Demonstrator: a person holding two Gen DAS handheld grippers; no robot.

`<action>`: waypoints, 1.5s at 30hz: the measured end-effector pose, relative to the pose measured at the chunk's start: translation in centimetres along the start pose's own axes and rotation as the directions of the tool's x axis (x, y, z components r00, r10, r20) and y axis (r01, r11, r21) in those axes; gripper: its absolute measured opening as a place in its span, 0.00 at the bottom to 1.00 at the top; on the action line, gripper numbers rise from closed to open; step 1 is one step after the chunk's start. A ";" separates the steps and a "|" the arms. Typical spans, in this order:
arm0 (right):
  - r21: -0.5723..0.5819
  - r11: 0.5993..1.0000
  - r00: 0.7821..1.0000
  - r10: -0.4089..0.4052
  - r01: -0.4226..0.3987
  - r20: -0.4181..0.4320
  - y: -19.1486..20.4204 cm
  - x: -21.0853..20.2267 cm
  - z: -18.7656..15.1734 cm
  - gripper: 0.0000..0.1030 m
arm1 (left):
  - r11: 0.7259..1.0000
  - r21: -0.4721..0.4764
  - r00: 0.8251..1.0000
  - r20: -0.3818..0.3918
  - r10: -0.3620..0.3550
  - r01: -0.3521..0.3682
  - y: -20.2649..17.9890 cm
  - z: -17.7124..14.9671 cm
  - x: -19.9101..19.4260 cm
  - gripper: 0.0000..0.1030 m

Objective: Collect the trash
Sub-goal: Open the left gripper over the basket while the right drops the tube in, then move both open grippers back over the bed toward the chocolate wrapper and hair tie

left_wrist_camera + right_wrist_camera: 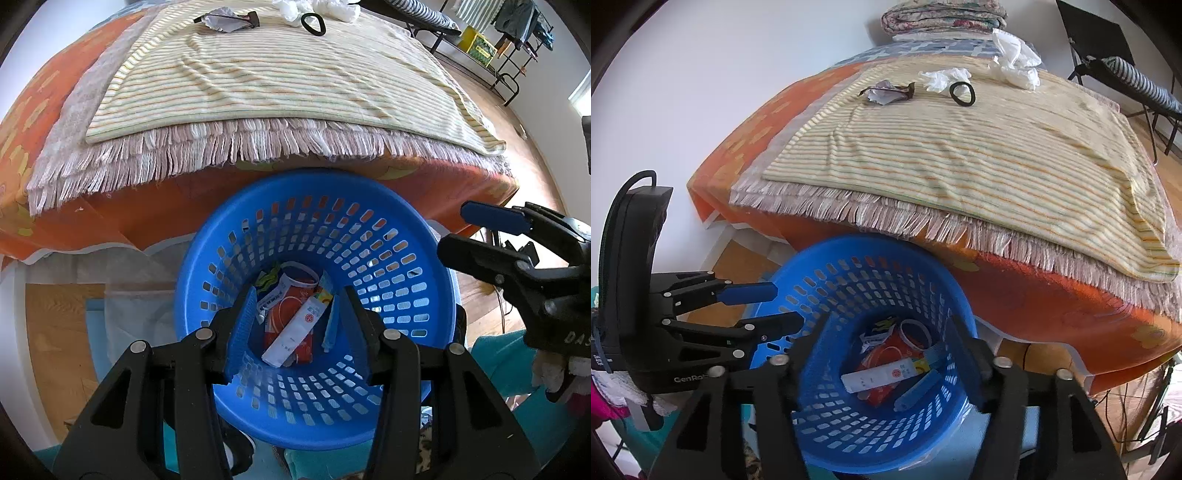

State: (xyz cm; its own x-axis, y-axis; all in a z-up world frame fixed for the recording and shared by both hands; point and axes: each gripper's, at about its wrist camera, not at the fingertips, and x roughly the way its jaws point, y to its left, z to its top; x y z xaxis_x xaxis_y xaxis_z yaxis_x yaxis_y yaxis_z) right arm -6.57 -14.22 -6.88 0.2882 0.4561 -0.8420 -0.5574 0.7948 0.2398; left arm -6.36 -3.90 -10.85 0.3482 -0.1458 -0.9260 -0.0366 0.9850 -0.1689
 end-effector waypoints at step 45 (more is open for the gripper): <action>0.003 0.980 0.947 -0.195 0.200 0.256 -4.0 -3.9 13.0 1.00 | 0.989 -0.147 0.988 0.142 0.053 -0.031 5.4 14.9 -3.9 0.56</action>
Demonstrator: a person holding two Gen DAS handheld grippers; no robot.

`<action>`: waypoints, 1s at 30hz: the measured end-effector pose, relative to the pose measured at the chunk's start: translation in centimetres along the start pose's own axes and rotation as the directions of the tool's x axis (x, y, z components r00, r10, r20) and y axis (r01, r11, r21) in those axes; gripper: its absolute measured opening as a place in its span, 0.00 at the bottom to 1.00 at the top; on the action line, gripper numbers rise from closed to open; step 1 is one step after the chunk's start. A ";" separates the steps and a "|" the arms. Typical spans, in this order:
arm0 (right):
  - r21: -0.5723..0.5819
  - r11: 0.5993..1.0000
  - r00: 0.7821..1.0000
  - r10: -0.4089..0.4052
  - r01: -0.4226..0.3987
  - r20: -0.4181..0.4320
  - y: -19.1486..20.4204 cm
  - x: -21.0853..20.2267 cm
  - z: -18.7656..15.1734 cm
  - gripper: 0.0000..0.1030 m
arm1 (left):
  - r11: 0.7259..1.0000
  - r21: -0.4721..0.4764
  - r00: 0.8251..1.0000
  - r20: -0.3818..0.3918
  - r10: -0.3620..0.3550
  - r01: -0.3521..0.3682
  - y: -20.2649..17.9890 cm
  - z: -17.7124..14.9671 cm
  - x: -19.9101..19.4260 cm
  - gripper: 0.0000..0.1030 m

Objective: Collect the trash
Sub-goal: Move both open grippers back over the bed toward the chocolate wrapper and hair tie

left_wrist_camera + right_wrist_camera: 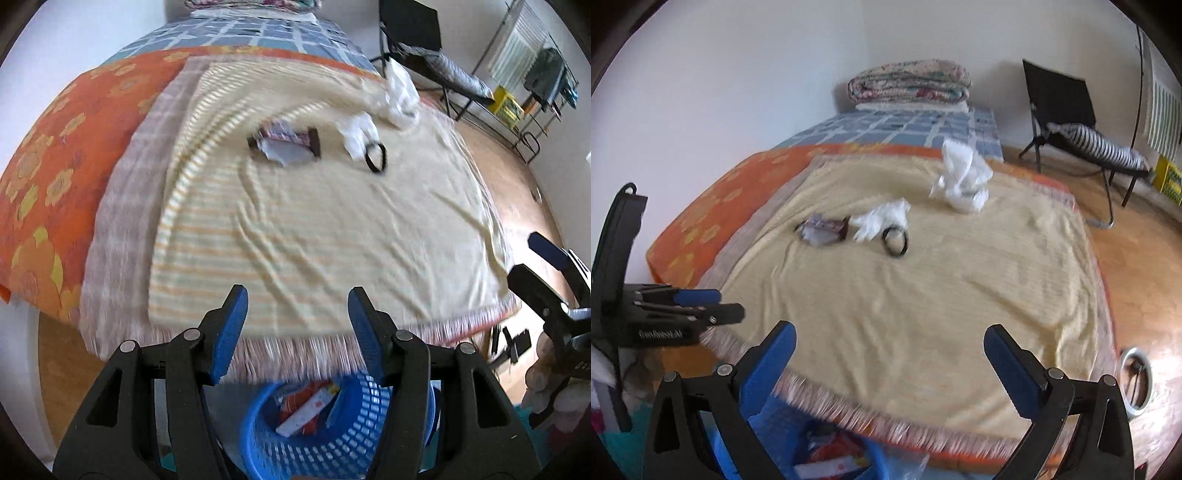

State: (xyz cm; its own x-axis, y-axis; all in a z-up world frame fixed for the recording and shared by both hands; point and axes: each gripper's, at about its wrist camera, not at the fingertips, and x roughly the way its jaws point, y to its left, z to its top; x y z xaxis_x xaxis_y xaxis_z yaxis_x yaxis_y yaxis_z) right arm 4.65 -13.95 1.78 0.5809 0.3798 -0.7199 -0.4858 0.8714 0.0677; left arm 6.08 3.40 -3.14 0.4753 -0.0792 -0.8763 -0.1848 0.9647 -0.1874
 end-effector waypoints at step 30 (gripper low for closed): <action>0.211 0.964 0.965 0.200 -0.163 -0.169 -5.7 13.8 6.1 0.78 | 0.996 -0.063 0.998 0.015 0.065 -0.064 3.9 9.1 7.4 0.56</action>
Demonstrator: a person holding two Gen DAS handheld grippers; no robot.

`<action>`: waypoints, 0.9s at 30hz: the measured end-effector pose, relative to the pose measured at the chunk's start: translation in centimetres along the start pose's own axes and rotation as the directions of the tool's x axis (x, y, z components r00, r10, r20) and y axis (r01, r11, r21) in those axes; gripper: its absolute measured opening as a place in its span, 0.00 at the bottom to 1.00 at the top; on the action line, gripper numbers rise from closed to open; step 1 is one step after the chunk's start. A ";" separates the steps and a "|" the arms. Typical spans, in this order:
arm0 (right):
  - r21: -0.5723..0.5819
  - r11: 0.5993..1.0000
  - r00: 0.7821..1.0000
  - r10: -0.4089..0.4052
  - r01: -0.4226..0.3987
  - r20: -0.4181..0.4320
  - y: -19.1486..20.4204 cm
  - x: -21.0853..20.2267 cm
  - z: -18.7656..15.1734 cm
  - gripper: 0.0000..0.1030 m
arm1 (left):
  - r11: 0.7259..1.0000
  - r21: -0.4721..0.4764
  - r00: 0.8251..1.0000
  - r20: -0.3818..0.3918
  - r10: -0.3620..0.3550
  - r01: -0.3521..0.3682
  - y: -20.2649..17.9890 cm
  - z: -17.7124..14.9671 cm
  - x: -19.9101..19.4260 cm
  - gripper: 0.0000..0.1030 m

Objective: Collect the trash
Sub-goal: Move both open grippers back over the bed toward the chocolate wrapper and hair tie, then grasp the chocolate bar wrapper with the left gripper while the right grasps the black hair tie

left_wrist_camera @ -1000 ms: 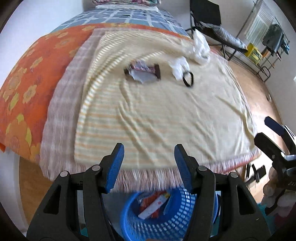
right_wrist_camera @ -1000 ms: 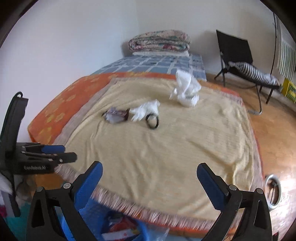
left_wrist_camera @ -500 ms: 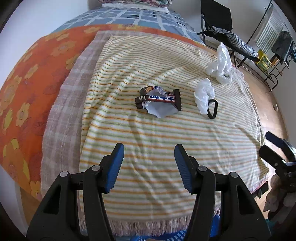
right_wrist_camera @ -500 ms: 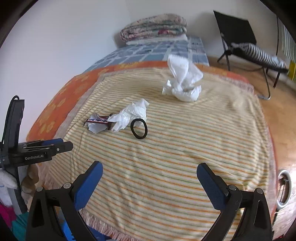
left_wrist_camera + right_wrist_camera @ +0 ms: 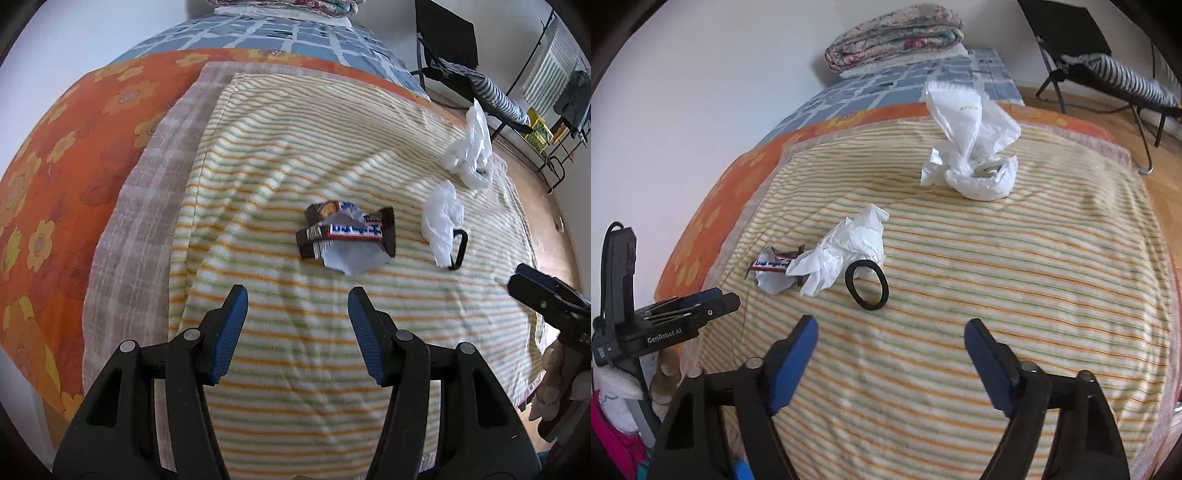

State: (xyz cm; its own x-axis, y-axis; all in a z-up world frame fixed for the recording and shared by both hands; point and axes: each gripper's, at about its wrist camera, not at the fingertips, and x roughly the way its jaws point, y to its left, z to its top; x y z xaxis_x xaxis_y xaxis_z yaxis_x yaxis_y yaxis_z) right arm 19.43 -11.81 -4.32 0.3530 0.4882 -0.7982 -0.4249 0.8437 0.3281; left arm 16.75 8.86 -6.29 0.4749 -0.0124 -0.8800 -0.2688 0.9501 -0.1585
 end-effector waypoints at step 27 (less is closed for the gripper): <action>0.077 0.996 0.998 0.056 -0.053 -0.041 -0.9 5.2 2.0 0.41 | 0.999 0.024 0.999 0.007 0.040 -0.040 -0.2 2.7 3.9 0.10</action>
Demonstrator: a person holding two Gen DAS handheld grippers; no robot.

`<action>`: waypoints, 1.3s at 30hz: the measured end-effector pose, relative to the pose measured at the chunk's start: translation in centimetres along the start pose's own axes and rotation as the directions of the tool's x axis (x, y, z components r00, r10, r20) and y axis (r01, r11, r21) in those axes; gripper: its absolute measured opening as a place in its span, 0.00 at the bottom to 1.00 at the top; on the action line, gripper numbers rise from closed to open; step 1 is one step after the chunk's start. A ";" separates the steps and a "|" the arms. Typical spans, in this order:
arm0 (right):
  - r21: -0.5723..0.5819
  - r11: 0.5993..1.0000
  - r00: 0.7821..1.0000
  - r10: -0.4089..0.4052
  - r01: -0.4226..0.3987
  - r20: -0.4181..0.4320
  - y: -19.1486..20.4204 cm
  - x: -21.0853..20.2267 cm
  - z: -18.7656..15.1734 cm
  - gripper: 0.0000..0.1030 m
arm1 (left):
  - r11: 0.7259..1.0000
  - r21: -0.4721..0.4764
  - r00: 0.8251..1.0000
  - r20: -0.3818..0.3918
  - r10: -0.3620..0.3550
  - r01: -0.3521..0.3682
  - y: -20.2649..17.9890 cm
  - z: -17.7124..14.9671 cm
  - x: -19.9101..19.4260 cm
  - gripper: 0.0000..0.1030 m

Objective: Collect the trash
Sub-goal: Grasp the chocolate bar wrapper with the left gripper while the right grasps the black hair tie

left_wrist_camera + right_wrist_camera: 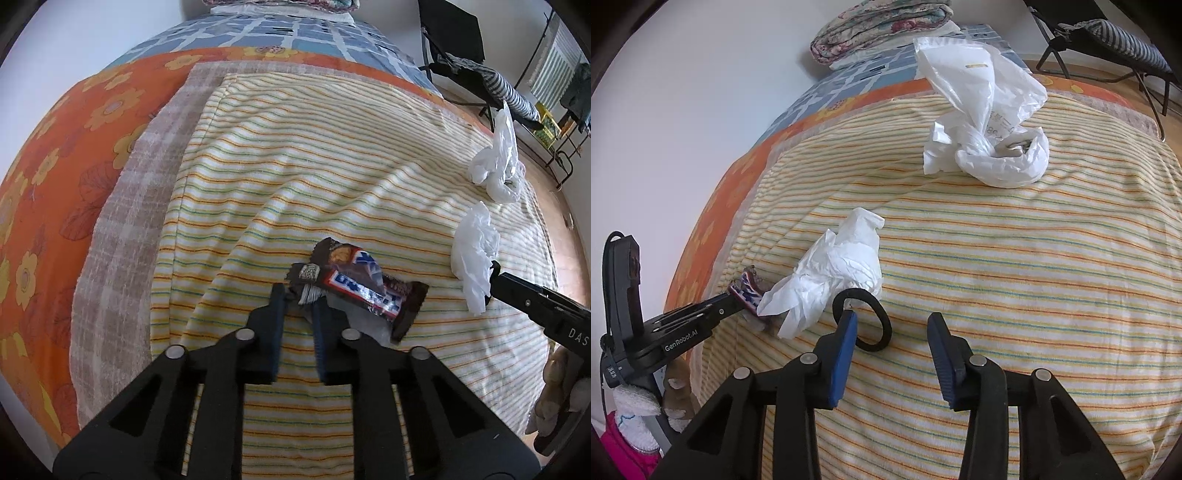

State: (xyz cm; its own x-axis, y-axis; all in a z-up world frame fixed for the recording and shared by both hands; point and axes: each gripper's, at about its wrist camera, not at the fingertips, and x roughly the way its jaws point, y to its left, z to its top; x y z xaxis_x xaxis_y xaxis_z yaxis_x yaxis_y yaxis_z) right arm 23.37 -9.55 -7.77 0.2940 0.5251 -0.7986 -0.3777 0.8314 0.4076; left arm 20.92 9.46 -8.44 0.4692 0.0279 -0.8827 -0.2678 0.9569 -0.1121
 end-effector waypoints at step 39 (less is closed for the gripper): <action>-0.023 1.000 0.994 -0.006 0.008 0.106 1.3 -4.1 -1.1 0.02 | 1.000 -0.014 0.997 0.076 -0.012 0.013 0.2 -0.6 -4.1 0.15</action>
State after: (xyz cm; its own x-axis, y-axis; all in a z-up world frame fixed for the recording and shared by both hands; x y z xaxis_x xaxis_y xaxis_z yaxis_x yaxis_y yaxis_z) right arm 20.69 -10.85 -4.48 0.3875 0.5365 -0.7497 -0.3952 0.8313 0.3907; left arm 18.45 9.35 -5.11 0.5348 0.0378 -0.8442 -0.2732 0.9531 -0.1304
